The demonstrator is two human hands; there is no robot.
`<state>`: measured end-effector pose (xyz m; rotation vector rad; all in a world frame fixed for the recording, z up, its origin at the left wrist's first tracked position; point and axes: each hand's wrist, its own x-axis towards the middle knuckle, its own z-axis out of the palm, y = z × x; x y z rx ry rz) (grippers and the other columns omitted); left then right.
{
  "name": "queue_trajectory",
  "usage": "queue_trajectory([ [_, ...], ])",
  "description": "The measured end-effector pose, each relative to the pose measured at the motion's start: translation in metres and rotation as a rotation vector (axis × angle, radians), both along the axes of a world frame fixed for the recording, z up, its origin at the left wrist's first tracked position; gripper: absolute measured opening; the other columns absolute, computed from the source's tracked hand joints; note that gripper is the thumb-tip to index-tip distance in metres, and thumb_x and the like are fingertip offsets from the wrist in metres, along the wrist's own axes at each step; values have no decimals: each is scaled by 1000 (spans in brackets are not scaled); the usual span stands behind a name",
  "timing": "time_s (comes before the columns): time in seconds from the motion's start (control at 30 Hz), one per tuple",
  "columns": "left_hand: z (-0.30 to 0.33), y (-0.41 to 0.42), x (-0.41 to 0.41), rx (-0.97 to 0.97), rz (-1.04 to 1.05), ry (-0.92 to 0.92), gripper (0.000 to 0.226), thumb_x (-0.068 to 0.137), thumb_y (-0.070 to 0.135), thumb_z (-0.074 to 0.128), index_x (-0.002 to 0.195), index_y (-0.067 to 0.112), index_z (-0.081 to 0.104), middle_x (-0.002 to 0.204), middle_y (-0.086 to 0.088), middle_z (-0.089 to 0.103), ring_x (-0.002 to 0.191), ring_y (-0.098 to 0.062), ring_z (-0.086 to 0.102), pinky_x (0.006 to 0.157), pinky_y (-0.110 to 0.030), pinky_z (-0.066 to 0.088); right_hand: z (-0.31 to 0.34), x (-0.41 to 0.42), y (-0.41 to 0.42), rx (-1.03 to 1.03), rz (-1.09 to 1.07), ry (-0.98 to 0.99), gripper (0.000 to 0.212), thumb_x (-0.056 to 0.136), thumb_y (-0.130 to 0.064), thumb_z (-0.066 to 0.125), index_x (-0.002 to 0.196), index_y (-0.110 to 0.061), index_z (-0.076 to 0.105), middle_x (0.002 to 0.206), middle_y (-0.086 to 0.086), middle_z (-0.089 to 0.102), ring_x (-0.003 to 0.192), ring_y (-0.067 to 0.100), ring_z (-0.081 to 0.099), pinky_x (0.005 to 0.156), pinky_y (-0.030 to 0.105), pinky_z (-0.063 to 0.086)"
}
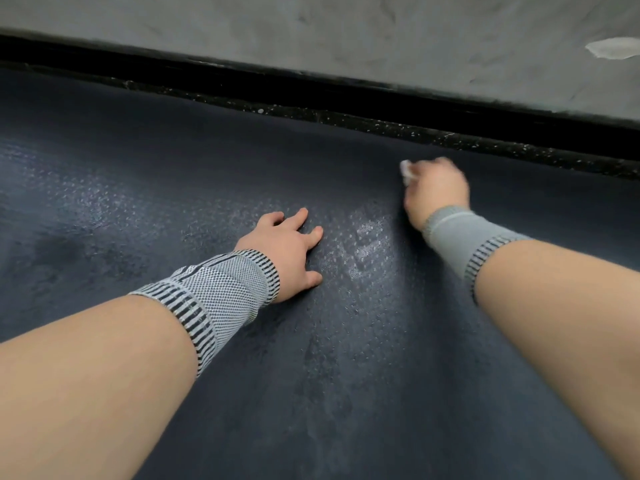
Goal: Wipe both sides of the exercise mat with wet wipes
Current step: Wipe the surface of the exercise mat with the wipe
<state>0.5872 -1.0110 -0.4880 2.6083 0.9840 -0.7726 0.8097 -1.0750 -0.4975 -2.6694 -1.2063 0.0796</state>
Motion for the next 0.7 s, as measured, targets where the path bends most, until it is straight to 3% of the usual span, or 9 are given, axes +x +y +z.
queue_trajectory([
  [0.1,0,-1,1,-7,-11,11,81,90,64,48,155,39,7,164,7,-7,149,-30,0,116,-46,31,4,36,0,-15,-349,29,26,95,-21,49,109,-3,63,115,21,59,107,36,56,86,35,46],
  [0.2,3,-2,2,-16,-4,27,80,91,63,48,155,39,6,164,8,-8,149,-30,-1,116,-46,30,4,31,20,-25,-372,103,24,91,-16,53,110,-6,62,119,17,59,112,31,56,89,34,45],
  [0.33,6,-3,2,-25,-2,35,80,92,62,48,155,38,6,164,8,-9,149,-30,-1,116,-46,31,7,12,57,-2,-255,154,22,92,-15,52,110,-10,64,117,13,62,113,29,56,89,32,46],
  [0.5,13,-5,6,-21,-15,74,78,93,61,46,156,38,5,164,7,-11,149,-30,-1,116,-44,30,11,-23,98,-4,51,200,29,88,-14,54,115,-19,63,116,8,64,110,28,58,89,28,45],
  [0.7,13,-5,4,-44,1,70,77,94,61,46,155,39,3,163,11,-14,149,-28,-3,111,-45,37,5,-26,61,37,336,277,28,88,-18,57,115,-24,63,107,0,67,101,21,61,91,30,47],
])
